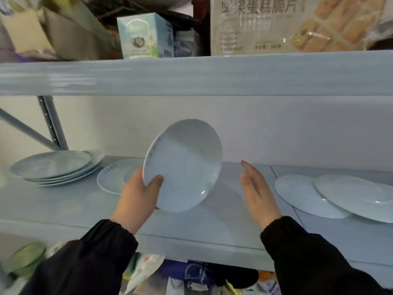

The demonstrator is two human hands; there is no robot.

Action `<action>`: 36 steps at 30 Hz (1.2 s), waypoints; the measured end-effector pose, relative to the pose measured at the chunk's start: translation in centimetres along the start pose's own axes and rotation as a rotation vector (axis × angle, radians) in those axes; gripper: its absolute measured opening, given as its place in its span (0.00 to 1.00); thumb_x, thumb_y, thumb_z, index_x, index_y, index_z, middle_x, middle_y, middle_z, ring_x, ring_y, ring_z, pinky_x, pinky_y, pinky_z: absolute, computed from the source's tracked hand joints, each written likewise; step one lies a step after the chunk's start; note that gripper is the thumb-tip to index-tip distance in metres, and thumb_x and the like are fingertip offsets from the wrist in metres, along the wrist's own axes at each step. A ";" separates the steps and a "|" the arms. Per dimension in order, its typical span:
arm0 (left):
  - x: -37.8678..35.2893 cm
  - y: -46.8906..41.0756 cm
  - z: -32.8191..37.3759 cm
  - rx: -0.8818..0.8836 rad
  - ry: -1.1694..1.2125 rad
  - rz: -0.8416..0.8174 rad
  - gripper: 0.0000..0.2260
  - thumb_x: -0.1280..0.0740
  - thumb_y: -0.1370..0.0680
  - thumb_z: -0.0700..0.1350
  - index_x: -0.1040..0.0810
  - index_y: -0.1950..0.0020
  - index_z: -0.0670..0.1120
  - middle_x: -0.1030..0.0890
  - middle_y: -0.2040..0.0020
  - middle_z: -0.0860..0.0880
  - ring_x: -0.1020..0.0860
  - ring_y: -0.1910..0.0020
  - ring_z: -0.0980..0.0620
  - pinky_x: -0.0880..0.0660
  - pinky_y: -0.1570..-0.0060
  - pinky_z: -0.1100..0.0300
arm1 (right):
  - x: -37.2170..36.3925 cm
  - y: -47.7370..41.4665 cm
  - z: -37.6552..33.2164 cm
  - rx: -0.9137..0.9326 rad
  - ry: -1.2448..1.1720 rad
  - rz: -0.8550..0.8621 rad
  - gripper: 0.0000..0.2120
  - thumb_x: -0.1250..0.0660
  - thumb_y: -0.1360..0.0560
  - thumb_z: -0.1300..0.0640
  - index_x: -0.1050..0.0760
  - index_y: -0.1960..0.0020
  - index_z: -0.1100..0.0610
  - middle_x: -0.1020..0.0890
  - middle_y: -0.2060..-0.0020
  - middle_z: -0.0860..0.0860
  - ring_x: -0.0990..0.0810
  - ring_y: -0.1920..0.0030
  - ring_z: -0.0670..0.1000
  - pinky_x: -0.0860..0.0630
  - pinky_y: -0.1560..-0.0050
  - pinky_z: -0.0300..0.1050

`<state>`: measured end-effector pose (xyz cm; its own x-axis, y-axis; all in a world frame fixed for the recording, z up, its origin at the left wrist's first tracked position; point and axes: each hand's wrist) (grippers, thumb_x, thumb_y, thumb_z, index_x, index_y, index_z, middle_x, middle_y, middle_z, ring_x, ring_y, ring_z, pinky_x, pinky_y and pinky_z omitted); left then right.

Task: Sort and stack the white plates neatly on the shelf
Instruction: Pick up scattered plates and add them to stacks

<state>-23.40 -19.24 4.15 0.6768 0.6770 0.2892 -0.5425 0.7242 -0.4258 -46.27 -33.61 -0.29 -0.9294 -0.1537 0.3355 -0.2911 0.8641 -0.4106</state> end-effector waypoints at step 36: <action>12.1 -12.4 -13.4 0.284 -0.370 0.078 0.26 0.34 0.28 0.43 0.34 0.30 0.44 0.28 0.33 0.44 0.26 0.41 0.44 0.30 0.51 0.56 | -11.5 -6.0 0.1 -0.016 0.119 -0.135 0.25 0.43 0.20 0.43 0.41 0.24 0.44 0.37 0.26 0.43 0.39 0.27 0.42 0.40 0.27 0.47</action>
<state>-1.83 -21.83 1.47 0.4336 0.6950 0.5735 -0.7345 0.6413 -0.2218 -33.90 -37.06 -1.78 -0.8485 -0.2119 0.4850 -0.4068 0.8473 -0.3415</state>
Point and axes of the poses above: each hand's wrist, its own y-axis away from the middle knuckle, its own x-axis out of the back of the hand, z = x × y
